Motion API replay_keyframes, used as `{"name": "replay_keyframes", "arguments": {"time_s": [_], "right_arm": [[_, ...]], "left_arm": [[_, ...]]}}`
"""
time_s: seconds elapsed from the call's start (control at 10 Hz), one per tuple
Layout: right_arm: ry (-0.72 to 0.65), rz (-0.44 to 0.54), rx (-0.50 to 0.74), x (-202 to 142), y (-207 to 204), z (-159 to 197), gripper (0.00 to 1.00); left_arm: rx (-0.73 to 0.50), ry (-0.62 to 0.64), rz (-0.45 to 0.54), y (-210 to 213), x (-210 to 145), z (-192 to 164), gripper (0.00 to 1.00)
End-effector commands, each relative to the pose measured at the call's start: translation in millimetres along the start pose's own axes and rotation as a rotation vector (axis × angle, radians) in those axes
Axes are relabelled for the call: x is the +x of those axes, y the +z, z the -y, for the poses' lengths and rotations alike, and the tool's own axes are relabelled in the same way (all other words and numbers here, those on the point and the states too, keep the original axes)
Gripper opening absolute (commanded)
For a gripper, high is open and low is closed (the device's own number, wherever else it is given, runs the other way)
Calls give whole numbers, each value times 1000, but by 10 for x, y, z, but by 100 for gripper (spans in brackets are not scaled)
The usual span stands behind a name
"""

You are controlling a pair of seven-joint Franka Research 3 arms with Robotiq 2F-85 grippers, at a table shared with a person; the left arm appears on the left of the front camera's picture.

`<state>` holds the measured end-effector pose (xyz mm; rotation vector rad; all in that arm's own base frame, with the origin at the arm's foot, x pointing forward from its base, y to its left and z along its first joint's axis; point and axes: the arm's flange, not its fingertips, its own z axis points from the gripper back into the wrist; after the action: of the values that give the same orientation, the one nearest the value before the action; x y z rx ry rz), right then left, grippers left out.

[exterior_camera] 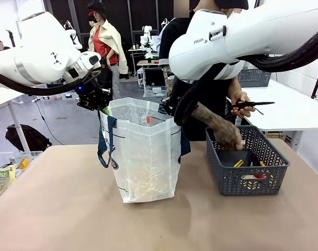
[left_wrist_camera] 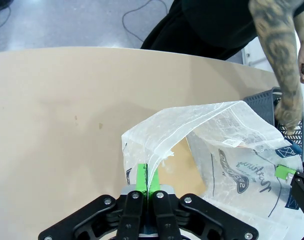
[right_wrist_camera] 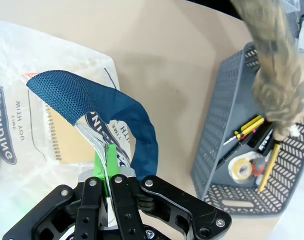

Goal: Transfer purchased items from the store into the shopping bag.
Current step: Move the Reusable shopping bag to the right side of the table.

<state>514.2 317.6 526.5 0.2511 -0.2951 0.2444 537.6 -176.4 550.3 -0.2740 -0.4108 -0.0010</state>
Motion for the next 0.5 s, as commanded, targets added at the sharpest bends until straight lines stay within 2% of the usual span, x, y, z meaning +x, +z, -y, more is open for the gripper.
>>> {"name": "replay_keyframes", "arguments": {"time_s": [0.0,0.4], "right_arm": [[-17,2,10,-42,3,27,0],[-17,2,10,-42,3,27,0]], "left_arm": [[2,16,7,30,-34,-23,0],[2,16,7,30,-34,-23,0]]}}
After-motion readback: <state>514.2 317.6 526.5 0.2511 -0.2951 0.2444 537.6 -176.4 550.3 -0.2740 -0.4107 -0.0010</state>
